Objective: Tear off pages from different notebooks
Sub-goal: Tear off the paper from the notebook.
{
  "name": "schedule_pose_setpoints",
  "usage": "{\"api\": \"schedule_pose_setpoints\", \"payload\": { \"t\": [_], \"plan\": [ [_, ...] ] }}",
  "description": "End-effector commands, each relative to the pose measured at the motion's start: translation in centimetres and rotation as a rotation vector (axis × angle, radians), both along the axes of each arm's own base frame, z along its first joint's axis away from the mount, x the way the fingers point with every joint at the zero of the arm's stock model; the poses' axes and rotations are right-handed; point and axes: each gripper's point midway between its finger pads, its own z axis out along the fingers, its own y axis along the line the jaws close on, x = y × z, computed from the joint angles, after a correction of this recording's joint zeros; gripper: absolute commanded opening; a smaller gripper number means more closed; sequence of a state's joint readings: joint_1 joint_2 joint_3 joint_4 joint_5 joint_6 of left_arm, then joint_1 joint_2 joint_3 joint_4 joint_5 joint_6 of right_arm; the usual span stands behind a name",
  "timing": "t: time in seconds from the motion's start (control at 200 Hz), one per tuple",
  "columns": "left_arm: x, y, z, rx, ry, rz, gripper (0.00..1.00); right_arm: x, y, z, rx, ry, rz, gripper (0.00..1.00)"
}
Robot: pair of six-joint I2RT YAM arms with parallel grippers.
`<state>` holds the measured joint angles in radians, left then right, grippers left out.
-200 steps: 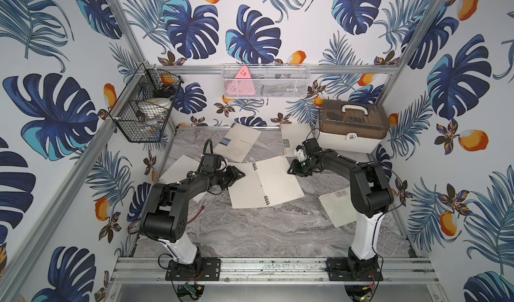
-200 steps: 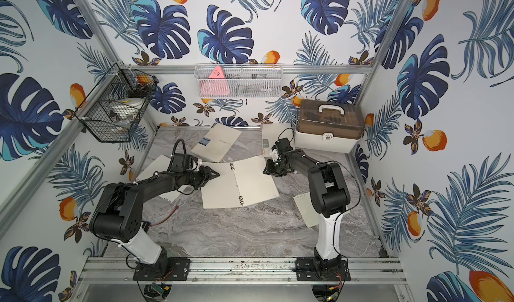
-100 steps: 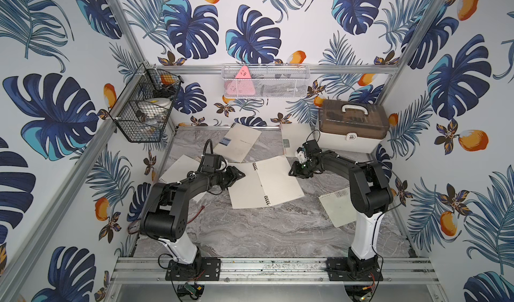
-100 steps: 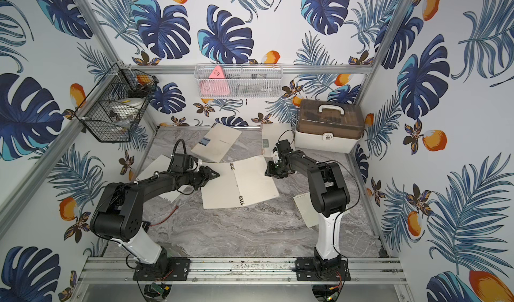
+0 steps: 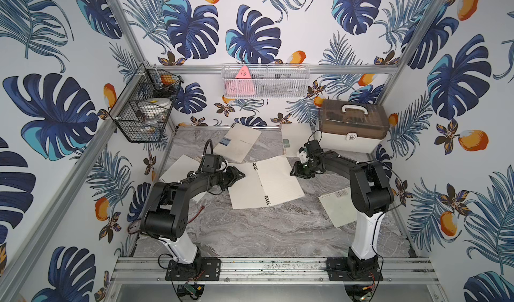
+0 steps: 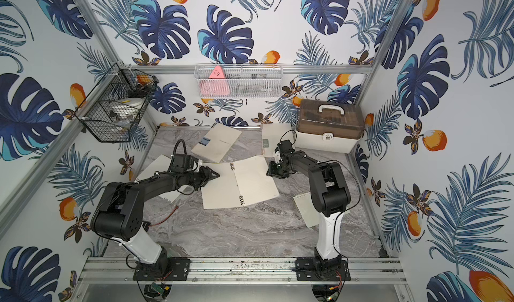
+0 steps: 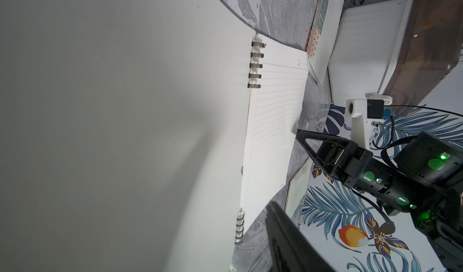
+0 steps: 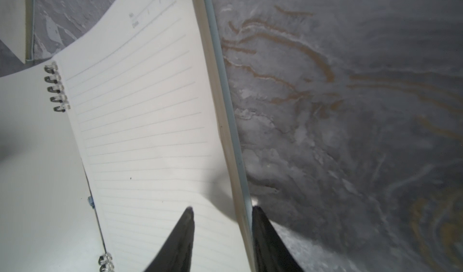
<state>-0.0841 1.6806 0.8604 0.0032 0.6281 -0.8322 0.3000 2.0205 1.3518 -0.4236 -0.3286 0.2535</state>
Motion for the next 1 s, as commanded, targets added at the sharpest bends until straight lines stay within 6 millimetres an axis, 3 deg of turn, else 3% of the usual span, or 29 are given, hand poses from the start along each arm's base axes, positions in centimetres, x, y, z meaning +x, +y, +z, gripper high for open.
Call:
{"api": "schedule_pose_setpoints", "payload": {
  "t": [0.0, 0.555, 0.811, 0.996],
  "plan": [
    [0.2, -0.1, 0.2, 0.0, -0.021, -0.012, 0.56, 0.4, 0.5, 0.6, 0.031, -0.023, 0.001, 0.39],
    [0.3, -0.1, 0.1, -0.001, -0.019, -0.013, 0.56, 0.1, 1.6, 1.1, 0.08, -0.021, 0.028, 0.37],
    [0.4, -0.1, 0.1, -0.003, -0.022, -0.01, 0.56, -0.1, 2.8, 2.3, 0.132, -0.035, 0.048, 0.37],
    [0.4, -0.1, 0.2, -0.004, -0.021, -0.012, 0.56, -0.5, 3.2, 1.4, 0.146, -0.009, 0.056, 0.37]
  ]
}}
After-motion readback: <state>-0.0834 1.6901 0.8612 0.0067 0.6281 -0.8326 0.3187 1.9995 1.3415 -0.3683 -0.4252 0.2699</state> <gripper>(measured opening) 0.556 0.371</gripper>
